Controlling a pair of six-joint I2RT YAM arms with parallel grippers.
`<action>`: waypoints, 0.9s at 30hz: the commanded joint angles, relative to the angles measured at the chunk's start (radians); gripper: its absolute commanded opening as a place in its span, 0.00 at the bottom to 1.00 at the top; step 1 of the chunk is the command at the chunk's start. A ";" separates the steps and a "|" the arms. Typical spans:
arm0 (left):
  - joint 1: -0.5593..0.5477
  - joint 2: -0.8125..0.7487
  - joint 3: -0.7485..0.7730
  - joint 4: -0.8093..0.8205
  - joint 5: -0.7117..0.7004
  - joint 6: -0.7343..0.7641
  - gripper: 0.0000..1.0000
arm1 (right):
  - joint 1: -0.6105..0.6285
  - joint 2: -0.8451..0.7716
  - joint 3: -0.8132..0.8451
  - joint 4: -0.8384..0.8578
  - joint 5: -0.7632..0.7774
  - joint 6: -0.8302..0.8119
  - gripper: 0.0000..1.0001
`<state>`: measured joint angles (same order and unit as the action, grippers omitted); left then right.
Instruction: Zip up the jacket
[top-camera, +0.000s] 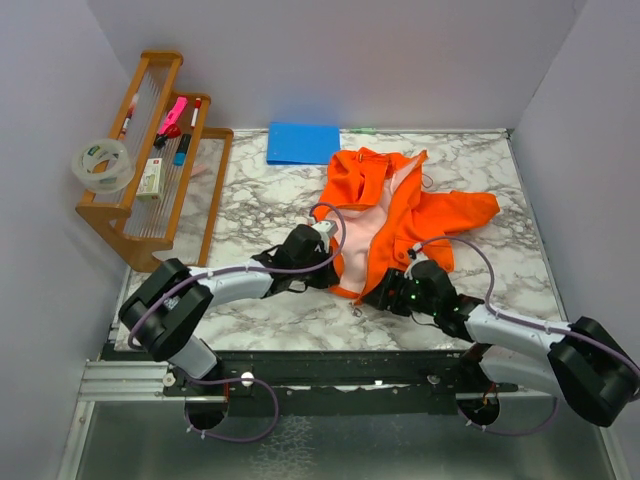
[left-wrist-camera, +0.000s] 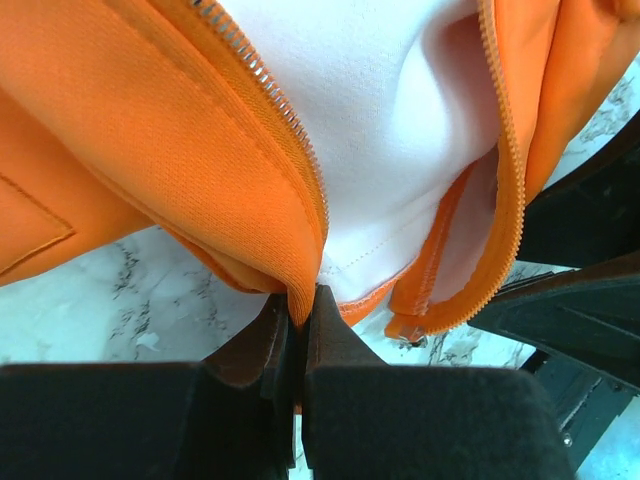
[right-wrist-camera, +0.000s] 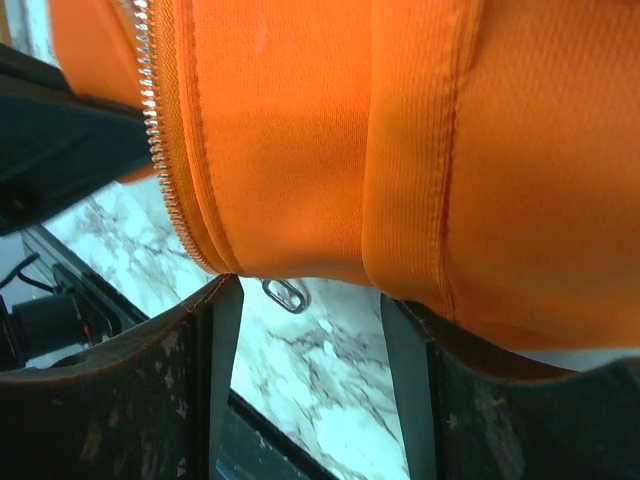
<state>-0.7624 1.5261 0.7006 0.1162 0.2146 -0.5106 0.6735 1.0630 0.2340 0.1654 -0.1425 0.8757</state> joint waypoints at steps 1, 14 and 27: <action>-0.039 0.064 0.038 -0.018 -0.040 0.026 0.00 | 0.005 0.083 -0.030 0.119 0.100 0.011 0.67; -0.091 0.127 0.036 0.007 -0.050 0.026 0.00 | 0.005 0.185 0.001 0.260 0.167 -0.082 0.60; -0.114 0.123 0.038 0.002 -0.090 0.011 0.00 | 0.005 0.072 0.061 0.071 0.205 -0.184 0.17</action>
<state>-0.8654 1.6421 0.7368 0.1493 0.1665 -0.4938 0.6754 1.2289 0.2443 0.4026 -0.0154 0.7364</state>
